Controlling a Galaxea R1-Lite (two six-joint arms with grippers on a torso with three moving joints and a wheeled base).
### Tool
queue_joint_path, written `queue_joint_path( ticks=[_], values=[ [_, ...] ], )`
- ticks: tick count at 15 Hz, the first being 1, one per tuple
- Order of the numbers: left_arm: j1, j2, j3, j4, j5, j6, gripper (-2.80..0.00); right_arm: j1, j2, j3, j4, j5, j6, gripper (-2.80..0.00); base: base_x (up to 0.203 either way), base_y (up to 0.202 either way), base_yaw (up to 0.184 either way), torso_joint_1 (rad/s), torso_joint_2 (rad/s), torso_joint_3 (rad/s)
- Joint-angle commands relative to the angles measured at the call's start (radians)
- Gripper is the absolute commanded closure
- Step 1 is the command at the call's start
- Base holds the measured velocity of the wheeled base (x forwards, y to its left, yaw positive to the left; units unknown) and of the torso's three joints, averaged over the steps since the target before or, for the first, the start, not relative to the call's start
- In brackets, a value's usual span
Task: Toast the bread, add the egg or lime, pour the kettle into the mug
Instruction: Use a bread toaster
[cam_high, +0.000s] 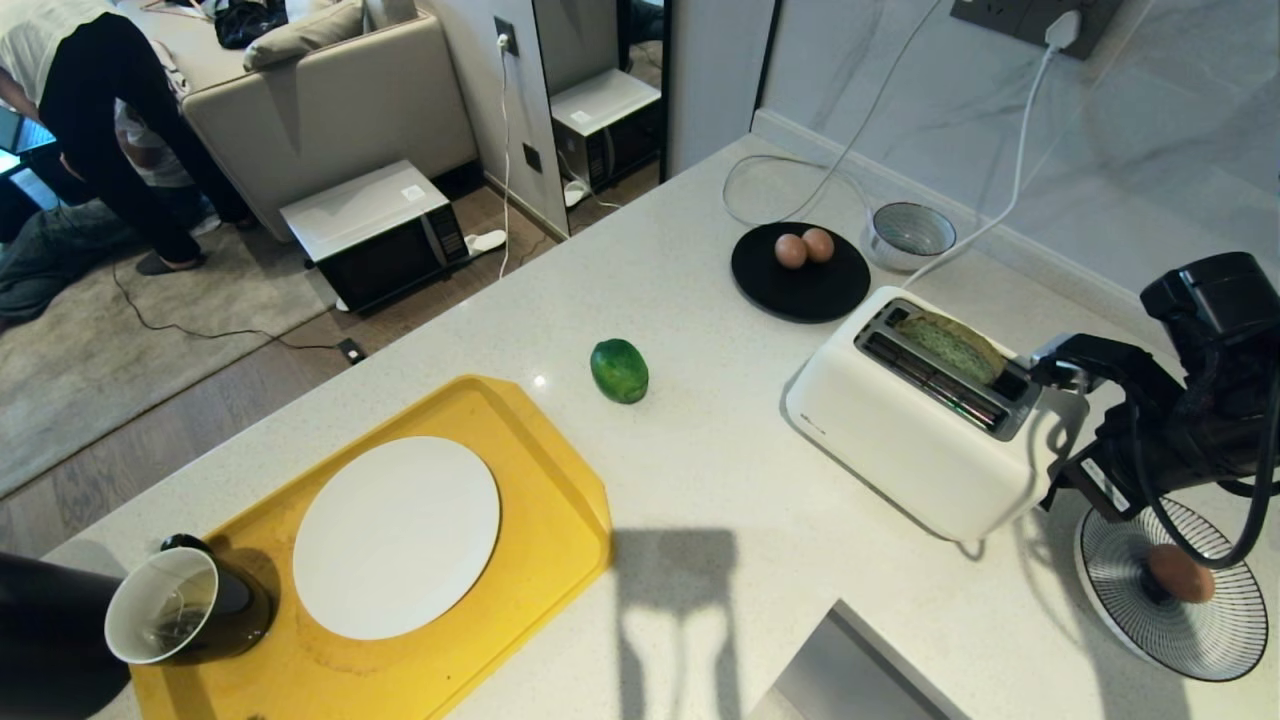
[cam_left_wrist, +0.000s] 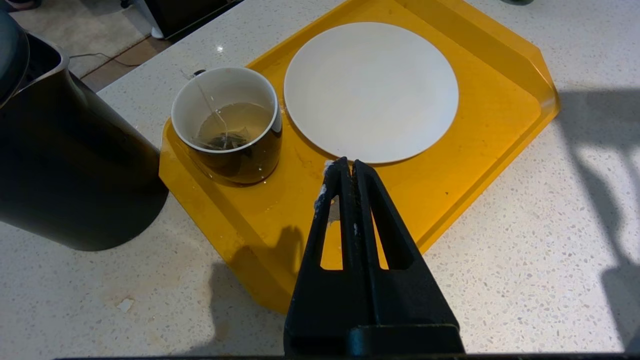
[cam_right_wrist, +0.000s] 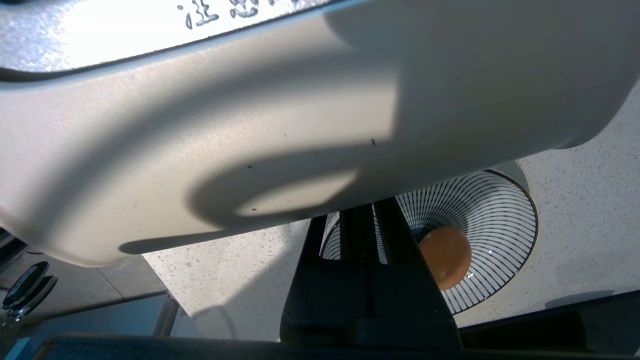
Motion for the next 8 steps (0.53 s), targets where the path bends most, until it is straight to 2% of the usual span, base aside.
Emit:
queue_joint_path(
  ticks=[1, 8],
  values=[
    [0.000, 0.002, 0.000, 0.000, 0.000, 0.000, 0.00, 0.000, 0.003, -0.001, 0.003, 0.000, -0.003, 0.00, 0.000, 0.000, 0.000, 0.000, 0.00, 0.000],
    [0.000, 0.002, 0.000, 0.000, 0.000, 0.000, 0.00, 0.000, 0.003, 0.000, 0.003, 0.000, -0.003, 0.00, 0.000, 0.000, 0.000, 0.000, 0.00, 0.000]
  ],
)
